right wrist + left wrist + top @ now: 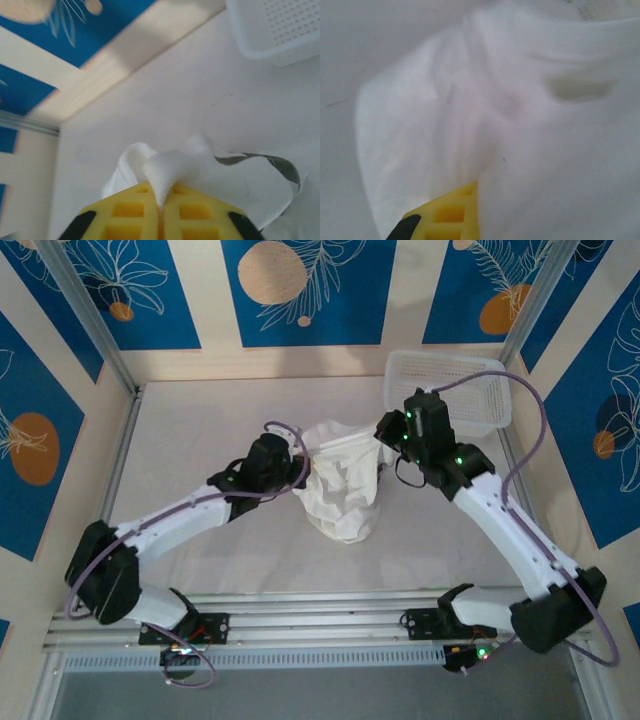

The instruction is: Fold the inside-out t-shirt

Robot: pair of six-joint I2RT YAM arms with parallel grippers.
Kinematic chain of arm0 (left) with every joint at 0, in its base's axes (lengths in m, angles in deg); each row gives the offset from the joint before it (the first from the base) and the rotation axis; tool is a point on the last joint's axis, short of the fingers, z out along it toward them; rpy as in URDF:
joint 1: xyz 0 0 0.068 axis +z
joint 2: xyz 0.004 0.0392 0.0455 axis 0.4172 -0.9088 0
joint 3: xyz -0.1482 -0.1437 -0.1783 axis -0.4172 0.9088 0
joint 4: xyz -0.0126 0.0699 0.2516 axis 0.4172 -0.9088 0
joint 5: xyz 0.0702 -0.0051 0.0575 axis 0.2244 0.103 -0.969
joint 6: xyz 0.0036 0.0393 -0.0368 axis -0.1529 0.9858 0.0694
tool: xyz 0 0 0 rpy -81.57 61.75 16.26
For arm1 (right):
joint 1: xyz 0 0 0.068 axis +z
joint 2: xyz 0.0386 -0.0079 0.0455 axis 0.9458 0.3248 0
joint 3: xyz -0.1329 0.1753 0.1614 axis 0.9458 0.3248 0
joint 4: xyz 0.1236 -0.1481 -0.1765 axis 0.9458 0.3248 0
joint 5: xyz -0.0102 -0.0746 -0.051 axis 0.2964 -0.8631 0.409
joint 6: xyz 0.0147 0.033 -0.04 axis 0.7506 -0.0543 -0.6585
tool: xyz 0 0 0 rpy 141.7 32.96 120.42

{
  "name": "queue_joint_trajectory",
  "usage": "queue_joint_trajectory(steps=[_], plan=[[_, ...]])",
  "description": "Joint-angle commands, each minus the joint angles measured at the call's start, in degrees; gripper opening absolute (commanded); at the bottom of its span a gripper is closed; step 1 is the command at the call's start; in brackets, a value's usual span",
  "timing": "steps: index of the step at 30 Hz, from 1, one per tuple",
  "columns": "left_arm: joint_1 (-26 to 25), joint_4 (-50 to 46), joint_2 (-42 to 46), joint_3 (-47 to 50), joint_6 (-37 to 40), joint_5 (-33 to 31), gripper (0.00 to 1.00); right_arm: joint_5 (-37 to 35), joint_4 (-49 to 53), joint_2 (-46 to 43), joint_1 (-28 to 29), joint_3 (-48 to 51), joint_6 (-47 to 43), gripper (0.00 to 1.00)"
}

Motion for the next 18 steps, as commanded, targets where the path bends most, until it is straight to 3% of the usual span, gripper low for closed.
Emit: queue_joint_trajectory(steps=[1,4,6,9,13,18], plan=[[0.74,-2.11,1.19,3.59,4.70,5.98,0.00,10.48,-1.93,3.97,-2.72,0.81,-12.61,0.26],[0.74,-1.46,2.01,5.11,3.48,6.31,0.00,16.85,-5.49,4.05,-4.05,2.55,-19.20,0.50],[0.74,-1.35,1.86,5.66,2.93,5.84,0.00,17.68,-8.49,1.55,-4.33,6.04,-23.83,0.57],[0.82,-2.56,1.16,5.40,2.16,4.55,0.00,20.70,-16.39,-4.39,-4.20,16.87,-28.08,0.59],[1.00,-4.55,-0.06,3.43,2.28,4.38,0.00,21.88,-28.87,-10.81,-2.29,33.00,-25.07,0.60],[1.44,-5.75,-0.50,1.28,1.10,4.36,0.00,21.48,-34.66,-5.17,3.32,37.32,-31.27,0.67]])
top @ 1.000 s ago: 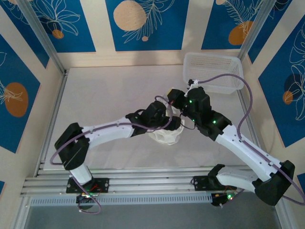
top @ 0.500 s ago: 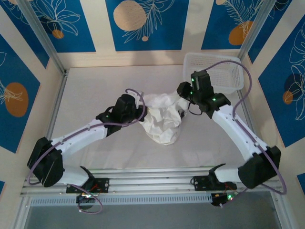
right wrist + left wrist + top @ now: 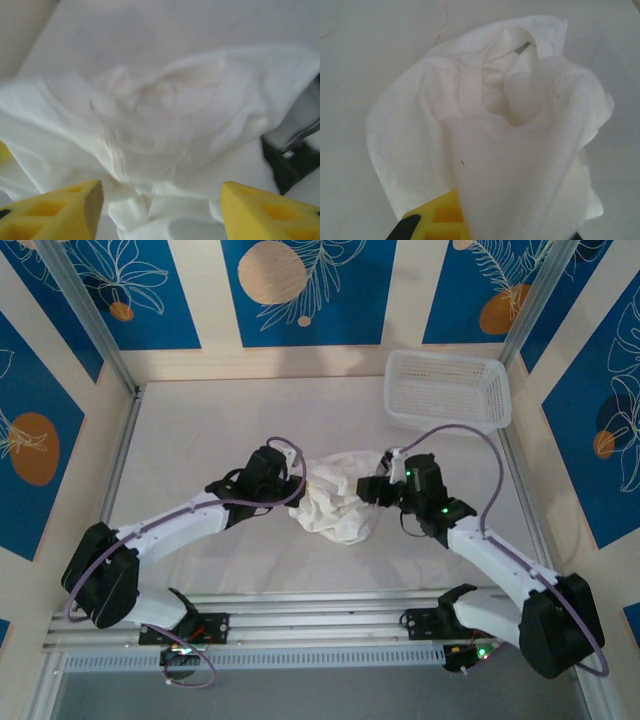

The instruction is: Fold the inside-out t-shirt

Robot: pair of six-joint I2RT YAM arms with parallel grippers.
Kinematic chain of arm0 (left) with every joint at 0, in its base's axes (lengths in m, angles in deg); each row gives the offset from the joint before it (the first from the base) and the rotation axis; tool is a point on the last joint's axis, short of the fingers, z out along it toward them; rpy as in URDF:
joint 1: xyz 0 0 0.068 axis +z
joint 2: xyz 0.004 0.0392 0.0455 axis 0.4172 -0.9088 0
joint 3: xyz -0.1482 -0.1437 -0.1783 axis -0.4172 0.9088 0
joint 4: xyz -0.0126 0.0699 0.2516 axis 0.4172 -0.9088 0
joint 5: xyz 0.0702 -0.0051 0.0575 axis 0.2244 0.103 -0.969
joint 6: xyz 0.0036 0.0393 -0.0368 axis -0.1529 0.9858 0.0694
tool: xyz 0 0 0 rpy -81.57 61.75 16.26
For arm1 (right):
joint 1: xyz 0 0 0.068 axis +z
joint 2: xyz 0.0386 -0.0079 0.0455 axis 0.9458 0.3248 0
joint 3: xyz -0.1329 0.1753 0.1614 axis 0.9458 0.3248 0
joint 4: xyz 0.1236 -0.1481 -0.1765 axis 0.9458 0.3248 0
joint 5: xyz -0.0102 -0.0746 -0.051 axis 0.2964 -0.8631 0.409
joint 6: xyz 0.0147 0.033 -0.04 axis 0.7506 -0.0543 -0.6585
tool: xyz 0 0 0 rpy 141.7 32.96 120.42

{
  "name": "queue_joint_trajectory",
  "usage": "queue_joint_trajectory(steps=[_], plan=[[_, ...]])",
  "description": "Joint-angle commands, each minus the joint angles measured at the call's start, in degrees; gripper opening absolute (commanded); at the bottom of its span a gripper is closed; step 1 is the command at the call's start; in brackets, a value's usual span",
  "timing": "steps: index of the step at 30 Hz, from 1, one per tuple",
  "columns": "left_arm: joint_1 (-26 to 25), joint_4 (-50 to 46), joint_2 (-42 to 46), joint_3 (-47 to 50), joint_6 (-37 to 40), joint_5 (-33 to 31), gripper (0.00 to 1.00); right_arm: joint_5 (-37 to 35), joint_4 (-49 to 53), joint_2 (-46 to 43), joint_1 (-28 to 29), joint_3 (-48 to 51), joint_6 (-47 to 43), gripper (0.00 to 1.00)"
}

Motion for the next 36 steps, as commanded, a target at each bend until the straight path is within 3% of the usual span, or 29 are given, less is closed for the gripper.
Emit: queue_joint_trajectory(steps=[1,6,9,12,18,22,25,27,31,34,36], plan=[[0.91,-1.43,-0.36,-3.18,-0.59,0.31,0.00,1.04,-7.36,5.58,3.80,-1.38,-7.95,0.71],[1.15,-1.46,0.16,-3.32,-1.27,1.61,0.00,-3.57,-6.21,17.43,5.05,-8.38,-16.09,0.88],[1.44,-1.83,1.61,-3.09,-1.60,2.04,0.00,-9.86,-5.97,23.78,5.30,-12.08,-18.77,0.86],[2.90,-3.86,3.28,-3.00,-1.67,0.86,0.00,-8.88,-4.03,26.23,5.30,-14.10,-18.93,0.64],[9.89,-4.58,5.39,-1.88,-1.28,3.46,0.00,14.38,0.59,22.95,2.52,-14.54,-13.16,0.03],[13.82,-2.83,1.78,-1.49,1.03,4.18,0.00,30.80,0.48,15.52,0.22,-14.41,-5.70,0.00],[14.79,1.97,-2.99,-1.38,2.59,4.46,0.00,39.12,-2.04,10.77,0.13,-14.97,-0.31,0.00],[15.06,4.36,-5.56,-1.56,2.92,3.75,0.06,40.99,-2.49,8.60,0.00,-16.45,2.92,0.00],[16.31,7.67,-6.98,-0.92,2.55,3.41,0.34,40.37,-5.99,6.55,-1.62,-17.31,10.16,0.00],[17.00,7.06,-2.73,0.92,1.34,4.90,0.51,39.19,-6.87,7.01,-2.99,-17.44,12.18,0.00],[17.00,4.58,1.88,2.68,-1.89,6.37,0.58,37.66,-6.36,7.40,-3.20,-17.38,11.71,0.00]])
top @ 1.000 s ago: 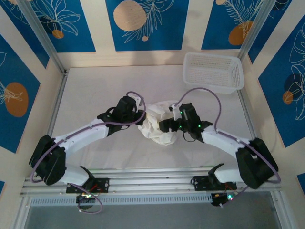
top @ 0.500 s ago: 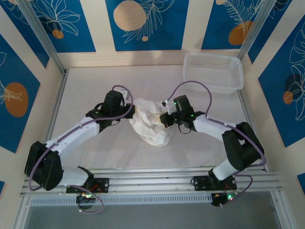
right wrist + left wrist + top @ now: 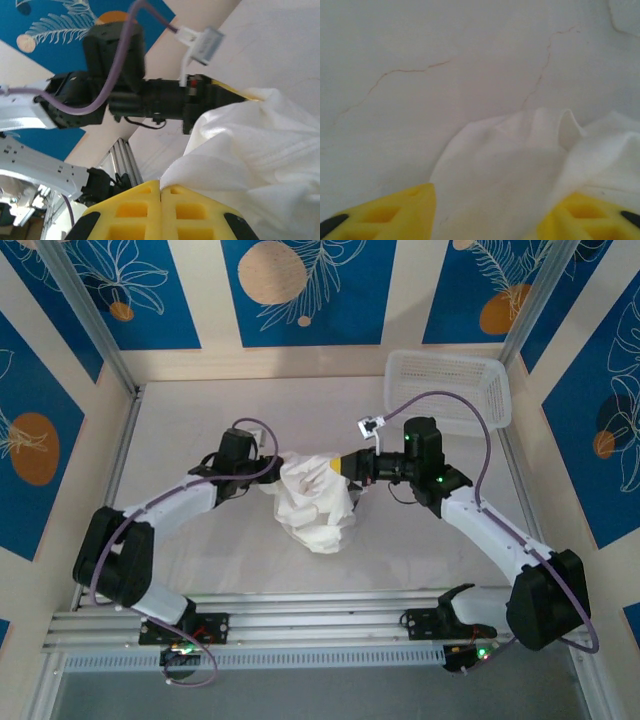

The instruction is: Fold the inside-out t-shirt

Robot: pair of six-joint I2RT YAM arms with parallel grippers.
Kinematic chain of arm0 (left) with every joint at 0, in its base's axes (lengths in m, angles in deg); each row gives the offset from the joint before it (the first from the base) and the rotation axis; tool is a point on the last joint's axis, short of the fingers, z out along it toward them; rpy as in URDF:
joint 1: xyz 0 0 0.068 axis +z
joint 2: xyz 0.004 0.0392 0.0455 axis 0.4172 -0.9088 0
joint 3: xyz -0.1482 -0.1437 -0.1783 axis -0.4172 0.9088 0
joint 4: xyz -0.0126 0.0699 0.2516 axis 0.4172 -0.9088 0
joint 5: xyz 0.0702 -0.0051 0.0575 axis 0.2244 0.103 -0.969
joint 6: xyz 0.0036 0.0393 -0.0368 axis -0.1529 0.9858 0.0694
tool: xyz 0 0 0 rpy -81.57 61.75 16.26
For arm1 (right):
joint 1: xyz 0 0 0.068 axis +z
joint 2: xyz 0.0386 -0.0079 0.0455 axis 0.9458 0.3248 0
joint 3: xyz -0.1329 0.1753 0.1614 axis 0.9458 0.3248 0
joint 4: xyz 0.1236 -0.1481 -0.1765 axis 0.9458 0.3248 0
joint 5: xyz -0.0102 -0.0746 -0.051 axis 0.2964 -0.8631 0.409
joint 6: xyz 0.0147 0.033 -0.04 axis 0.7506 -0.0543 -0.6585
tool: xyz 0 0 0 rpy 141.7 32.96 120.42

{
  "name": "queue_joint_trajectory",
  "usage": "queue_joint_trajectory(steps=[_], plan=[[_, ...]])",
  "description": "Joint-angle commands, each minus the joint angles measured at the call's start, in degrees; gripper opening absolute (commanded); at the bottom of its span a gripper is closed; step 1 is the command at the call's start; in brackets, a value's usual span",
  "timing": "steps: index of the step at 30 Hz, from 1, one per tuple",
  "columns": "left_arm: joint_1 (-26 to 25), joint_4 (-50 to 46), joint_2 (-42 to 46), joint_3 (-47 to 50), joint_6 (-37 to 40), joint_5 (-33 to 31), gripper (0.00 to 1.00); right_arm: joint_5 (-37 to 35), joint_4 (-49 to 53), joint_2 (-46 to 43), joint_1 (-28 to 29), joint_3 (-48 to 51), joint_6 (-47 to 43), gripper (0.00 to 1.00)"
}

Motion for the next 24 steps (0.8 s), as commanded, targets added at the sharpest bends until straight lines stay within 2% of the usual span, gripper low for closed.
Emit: queue_joint_trajectory(steps=[1,5,8,12,14,16,17,18,19,20,21,22,24], plan=[[0.58,-1.15,8.80,2.77,-5.21,4.27,0.60,0.42,-0.85,0.48,-0.60,-0.81,3.34,0.00],[-0.26,-3.17,18.41,8.90,-14.99,9.88,0.63,0.33,-1.51,2.12,-0.42,-1.13,3.61,0.00],[-2.66,0.18,21.87,11.81,-19.72,13.93,0.65,1.49,-1.42,3.95,0.12,-2.31,3.36,0.00],[-4.55,3.87,15.73,10.09,-24.00,18.21,0.78,2.50,-1.33,5.87,1.23,-4.00,3.51,0.00],[-4.64,9.82,11.01,10.78,-27.36,19.04,0.83,2.40,-1.33,6.22,2.05,-4.66,3.69,0.00],[-4.94,18.93,5.59,11.13,-31.66,22.04,0.84,1.50,-1.33,6.00,2.81,-4.89,3.94,0.00],[-5.35,24.03,2.28,10.64,-34.03,24.54,0.82,0.86,-1.33,5.86,3.10,-4.82,4.24,0.00],[-5.75,28.72,-0.11,10.36,-36.24,26.46,0.73,0.20,-1.33,5.73,3.15,-4.64,4.59,0.00],[-6.12,35.35,-2.31,10.45,-38.77,28.39,0.51,-1.07,-1.18,5.64,3.08,-4.13,5.34,0.00],[-6.15,41.51,-3.23,10.94,-40.94,29.18,0.17,-2.99,-0.39,5.77,2.70,-3.44,5.96,0.00],[-6.02,44.80,-3.15,11.19,-42.02,29.28,0.00,-5.52,0.72,5.88,2.14,-2.48,6.42,0.00],[-5.75,45.57,-1.79,10.87,-41.99,28.95,0.00,-8.45,1.51,6.42,1.12,-0.49,7.37,0.00],[-5.61,40.10,2.32,8.88,-38.35,28.07,0.00,-11.97,0.91,8.25,-1.46,4.56,9.01,0.00]])
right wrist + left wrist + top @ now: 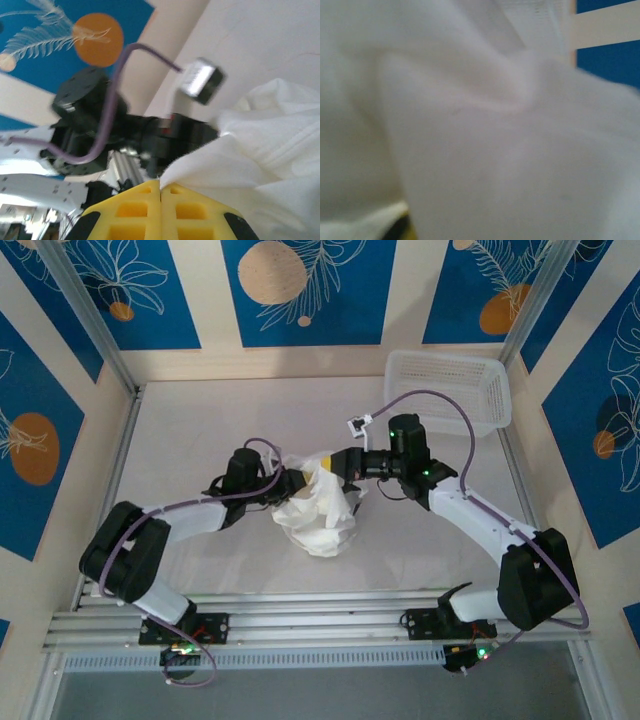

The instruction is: Fold the inside-out t-shirt

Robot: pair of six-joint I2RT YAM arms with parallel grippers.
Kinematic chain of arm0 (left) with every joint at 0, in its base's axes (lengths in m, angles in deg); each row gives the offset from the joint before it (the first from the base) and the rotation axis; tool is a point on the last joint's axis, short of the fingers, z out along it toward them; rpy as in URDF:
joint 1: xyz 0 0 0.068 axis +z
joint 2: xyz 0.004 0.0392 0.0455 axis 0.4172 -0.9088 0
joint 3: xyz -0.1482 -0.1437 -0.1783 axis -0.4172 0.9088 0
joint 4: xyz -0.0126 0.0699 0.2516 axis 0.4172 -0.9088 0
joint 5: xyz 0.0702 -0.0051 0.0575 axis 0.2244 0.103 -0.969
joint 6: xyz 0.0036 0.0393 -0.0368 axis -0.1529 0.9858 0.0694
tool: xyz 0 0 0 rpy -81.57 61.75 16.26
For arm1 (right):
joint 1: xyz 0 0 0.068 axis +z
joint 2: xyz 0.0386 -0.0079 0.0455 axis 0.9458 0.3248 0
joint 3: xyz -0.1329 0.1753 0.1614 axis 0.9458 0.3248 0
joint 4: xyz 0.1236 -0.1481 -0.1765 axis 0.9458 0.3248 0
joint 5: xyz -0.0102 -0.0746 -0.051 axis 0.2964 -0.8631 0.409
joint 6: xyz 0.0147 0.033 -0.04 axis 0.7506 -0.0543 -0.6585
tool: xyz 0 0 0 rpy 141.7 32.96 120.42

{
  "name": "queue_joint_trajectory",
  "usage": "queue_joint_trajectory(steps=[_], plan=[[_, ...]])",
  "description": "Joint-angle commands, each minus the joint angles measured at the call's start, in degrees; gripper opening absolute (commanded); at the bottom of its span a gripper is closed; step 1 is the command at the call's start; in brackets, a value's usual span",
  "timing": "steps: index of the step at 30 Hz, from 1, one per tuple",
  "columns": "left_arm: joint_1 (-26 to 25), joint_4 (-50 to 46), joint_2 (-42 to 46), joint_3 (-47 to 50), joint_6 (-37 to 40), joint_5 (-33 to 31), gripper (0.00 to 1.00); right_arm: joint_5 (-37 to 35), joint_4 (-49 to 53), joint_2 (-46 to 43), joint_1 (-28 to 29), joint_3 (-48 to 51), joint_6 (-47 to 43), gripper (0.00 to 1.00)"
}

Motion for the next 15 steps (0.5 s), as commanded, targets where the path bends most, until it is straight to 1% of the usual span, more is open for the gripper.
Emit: queue_joint_trajectory(steps=[1,2,4,6,7,8,9,12,14,15], plan=[[-0.19,3.75,7.74,-4.08,1.57,3.02,0.00,-7.75,0.62,3.54,-4.05,8.27,3.60,0.00],[-0.28,-0.85,9.85,-5.76,3.91,3.11,0.00,-7.85,-0.63,5.29,-5.38,10.74,3.87,0.00],[-0.37,-4.54,13.01,-6.73,6.21,2.90,0.00,-5.23,-1.43,8.18,-6.89,12.49,3.79,0.02],[-0.37,-5.95,15.28,-6.40,7.19,2.40,0.00,-0.73,-0.79,9.07,-7.14,11.91,3.79,0.15],[-0.37,-6.73,15.93,-6.23,7.81,2.40,0.00,0.84,-0.79,8.34,-6.97,11.61,3.68,0.25],[-0.32,-7.28,16.31,-6.01,8.38,2.42,0.00,1.17,-0.59,6.99,-6.80,11.45,3.51,0.31],[-0.36,-7.43,16.38,-5.57,9.15,2.58,0.00,0.24,0.24,4.81,-6.69,11.17,2.77,0.36],[-0.45,-8.29,16.01,-4.89,11.38,3.59,0.00,-7.18,2.41,-4.45,-6.37,11.32,-2.07,0.48],[-0.70,-9.07,15.99,-4.86,12.86,4.25,0.00,-12.61,0.98,-10.08,-4.53,12.13,-8.02,0.54],[-0.80,-9.18,16.14,-4.88,13.53,4.44,0.00,-14.90,0.17,-12.18,-2.94,12.30,-11.97,0.59]])
